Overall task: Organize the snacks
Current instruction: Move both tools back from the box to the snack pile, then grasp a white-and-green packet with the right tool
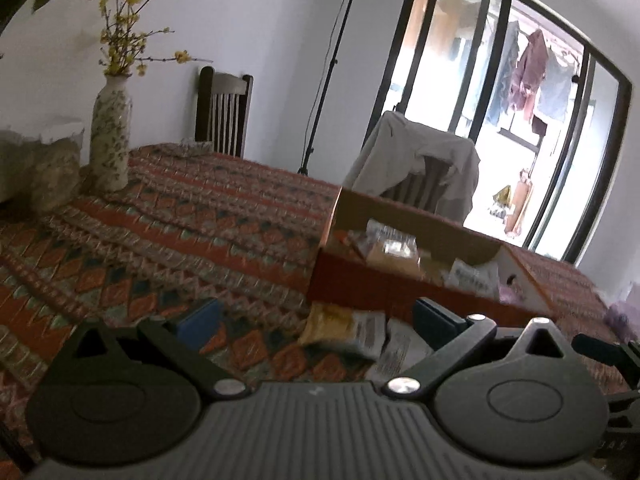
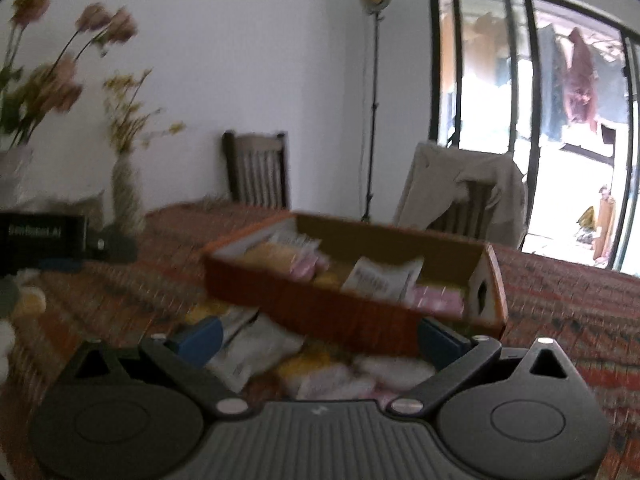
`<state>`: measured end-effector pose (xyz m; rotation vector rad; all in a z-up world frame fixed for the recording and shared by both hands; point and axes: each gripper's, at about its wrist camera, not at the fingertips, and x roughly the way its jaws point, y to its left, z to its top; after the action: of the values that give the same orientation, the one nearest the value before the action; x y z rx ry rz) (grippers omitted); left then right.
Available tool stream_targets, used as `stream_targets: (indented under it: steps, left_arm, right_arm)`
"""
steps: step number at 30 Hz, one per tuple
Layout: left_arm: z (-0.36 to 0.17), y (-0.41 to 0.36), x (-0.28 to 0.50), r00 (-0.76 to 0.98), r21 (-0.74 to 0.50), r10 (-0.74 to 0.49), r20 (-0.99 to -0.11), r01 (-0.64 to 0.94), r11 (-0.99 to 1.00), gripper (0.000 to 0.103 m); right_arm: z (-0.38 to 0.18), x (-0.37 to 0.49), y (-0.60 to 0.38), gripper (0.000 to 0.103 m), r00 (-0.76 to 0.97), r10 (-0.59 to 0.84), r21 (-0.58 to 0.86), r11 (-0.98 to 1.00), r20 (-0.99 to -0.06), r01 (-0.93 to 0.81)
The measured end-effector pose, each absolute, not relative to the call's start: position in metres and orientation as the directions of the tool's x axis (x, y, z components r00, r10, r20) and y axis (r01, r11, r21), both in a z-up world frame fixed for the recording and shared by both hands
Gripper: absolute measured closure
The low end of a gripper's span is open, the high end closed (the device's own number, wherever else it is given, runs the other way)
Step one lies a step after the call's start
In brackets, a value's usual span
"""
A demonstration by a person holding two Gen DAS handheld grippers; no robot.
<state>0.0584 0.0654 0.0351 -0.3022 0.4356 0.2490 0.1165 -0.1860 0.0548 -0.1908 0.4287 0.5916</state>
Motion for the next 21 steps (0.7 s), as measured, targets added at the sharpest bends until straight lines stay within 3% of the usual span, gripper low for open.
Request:
stream_targets:
  steps: [16, 18, 21]
  left_arm:
    - [0.003, 0.068, -0.001, 0.849, -0.196, 0.117, -0.516, -0.250, 0.948, 0.000]
    - [0.003, 0.068, -0.005, 0.847, -0.191, 0.122, -0.517, -0.253, 0.948, 0.000]
    - [0.003, 0.070, -0.011, 0.850, -0.197, 0.124, -0.512, -0.256, 0.946, 0.000]
  right_arm:
    - [0.014, 0.097, -0.157, 0.000, 0.549, 0.557, 0.035, 0.722, -0.623, -0.691]
    - [0.010, 0.101, -0.155, 0.005, 0.527, 0.549, 0.056, 0.725, -0.648, -0.686]
    - [0.010, 0.099, -0.156, 0.027, 0.548, 0.519, 0.050, 0.754, -0.657, -0.654]
